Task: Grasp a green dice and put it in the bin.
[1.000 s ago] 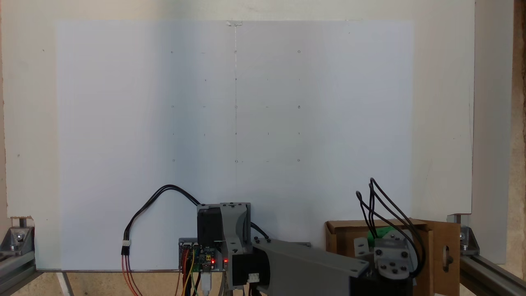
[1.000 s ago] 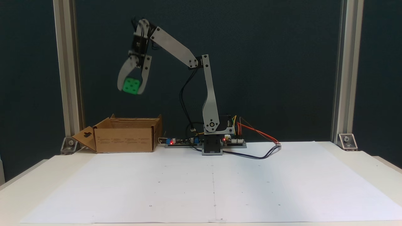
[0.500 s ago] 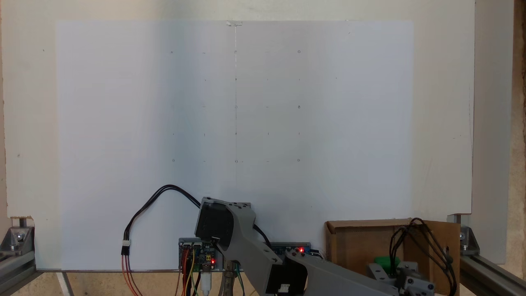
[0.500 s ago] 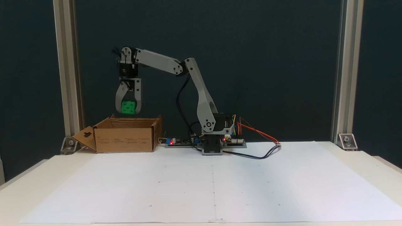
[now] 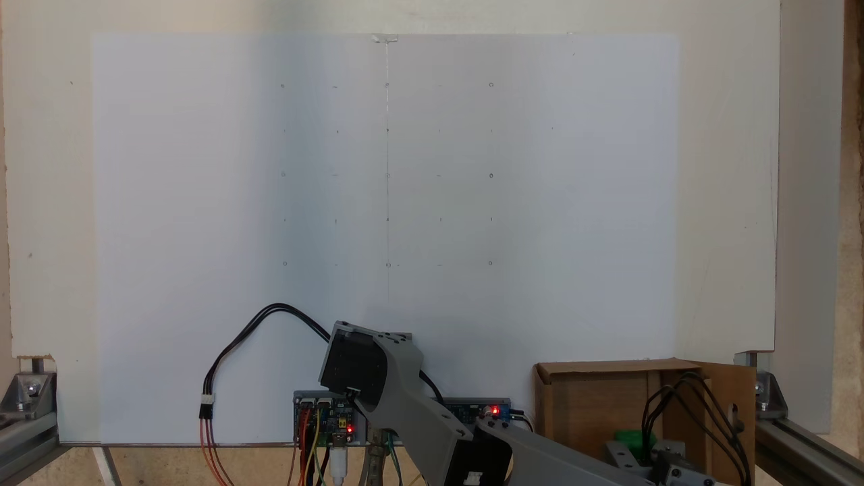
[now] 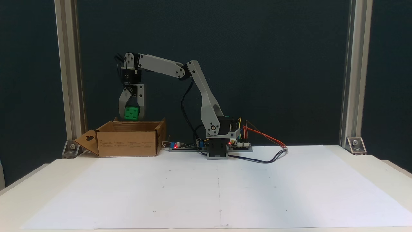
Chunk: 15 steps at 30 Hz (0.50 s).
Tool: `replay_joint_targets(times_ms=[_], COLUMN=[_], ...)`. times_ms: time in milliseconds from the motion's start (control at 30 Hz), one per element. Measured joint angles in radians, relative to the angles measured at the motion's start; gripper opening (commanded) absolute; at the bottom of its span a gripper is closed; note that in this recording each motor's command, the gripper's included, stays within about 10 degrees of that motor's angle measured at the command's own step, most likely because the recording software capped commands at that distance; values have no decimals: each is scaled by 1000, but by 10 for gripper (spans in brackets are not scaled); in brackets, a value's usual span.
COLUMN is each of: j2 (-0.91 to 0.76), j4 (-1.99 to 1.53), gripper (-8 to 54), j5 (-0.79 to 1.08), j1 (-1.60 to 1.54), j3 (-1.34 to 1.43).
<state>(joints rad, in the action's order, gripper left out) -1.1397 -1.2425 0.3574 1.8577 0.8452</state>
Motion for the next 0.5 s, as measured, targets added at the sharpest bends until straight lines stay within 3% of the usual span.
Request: replay_joint_targets(times_ms=[33, 67, 167, 333, 500], j2=[0, -2, 5, 6, -17], j4=[0, 0, 0, 0, 23], gripper=[258, 322, 410, 451, 452], j5=[0, -2, -2, -2, -25], j1=[0, 0, 2, 5, -35], j3=[3, 20, 55, 54, 55])
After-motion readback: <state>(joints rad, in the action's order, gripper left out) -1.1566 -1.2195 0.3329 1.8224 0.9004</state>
